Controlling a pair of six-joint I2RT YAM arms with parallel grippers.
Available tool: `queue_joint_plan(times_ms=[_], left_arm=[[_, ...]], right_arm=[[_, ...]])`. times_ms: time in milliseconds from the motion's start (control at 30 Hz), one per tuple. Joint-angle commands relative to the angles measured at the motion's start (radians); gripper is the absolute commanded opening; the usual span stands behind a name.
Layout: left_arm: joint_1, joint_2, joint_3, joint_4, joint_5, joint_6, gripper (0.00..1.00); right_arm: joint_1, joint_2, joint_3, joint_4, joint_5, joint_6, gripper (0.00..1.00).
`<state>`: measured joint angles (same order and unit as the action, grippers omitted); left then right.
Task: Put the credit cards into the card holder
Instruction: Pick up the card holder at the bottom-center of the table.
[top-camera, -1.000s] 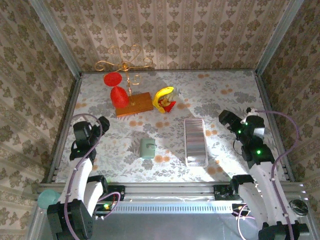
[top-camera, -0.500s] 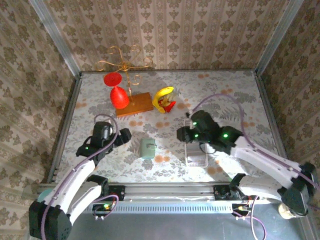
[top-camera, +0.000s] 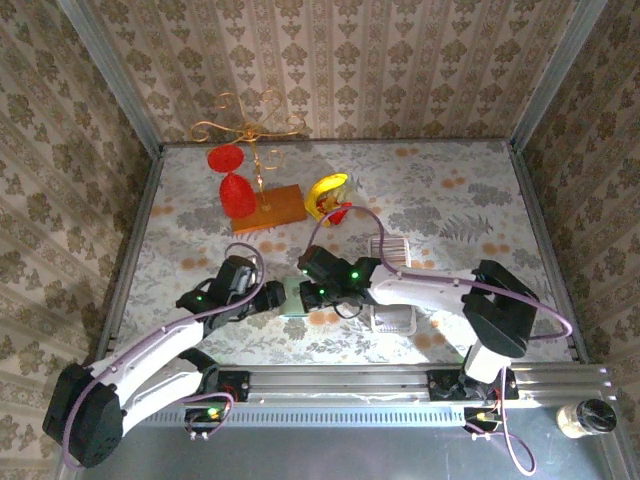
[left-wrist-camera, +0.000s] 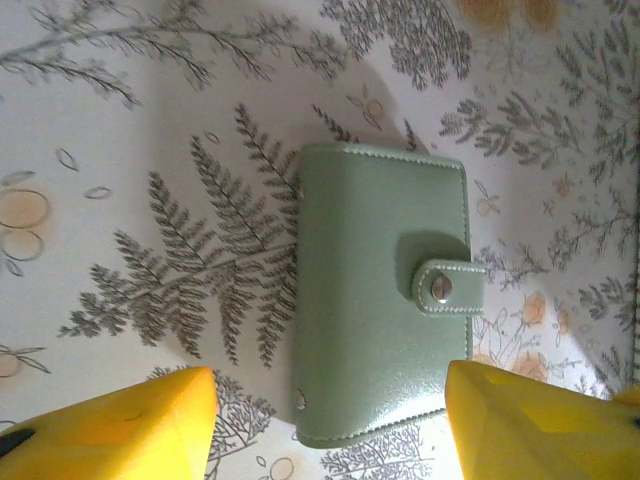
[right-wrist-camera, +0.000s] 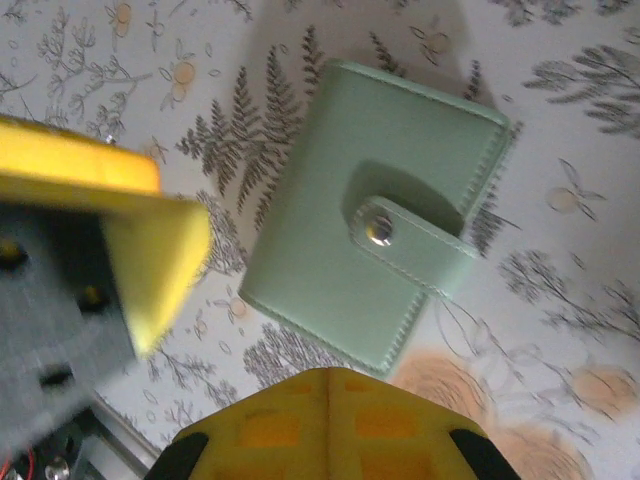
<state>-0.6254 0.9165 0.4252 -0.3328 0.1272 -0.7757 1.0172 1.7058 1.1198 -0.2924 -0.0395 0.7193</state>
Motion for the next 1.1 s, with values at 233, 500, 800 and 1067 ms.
queue_joint_plan(times_ms=[233, 500, 800, 1067], left_arm=[[-0.032, 0.04, -0.036, 0.082, 0.033, -0.035, 0.54], [-0.045, 0.063, -0.054, 0.126, 0.043, -0.053, 0.54], [-0.059, 0.099, -0.082, 0.168, 0.049, -0.066, 0.51], [-0.091, 0.194, -0.077, 0.265, 0.086, -0.084, 0.48]], right_arm=[[-0.061, 0.116, 0.057, 0.064, 0.016, 0.029, 0.0], [-0.075, 0.196, 0.083, 0.046, 0.022, 0.032, 0.0], [-0.08, 0.21, 0.035, 0.049, 0.039, 0.052, 0.0], [-0.084, 0.201, -0.034, 0.103, 0.017, 0.087, 0.0]])
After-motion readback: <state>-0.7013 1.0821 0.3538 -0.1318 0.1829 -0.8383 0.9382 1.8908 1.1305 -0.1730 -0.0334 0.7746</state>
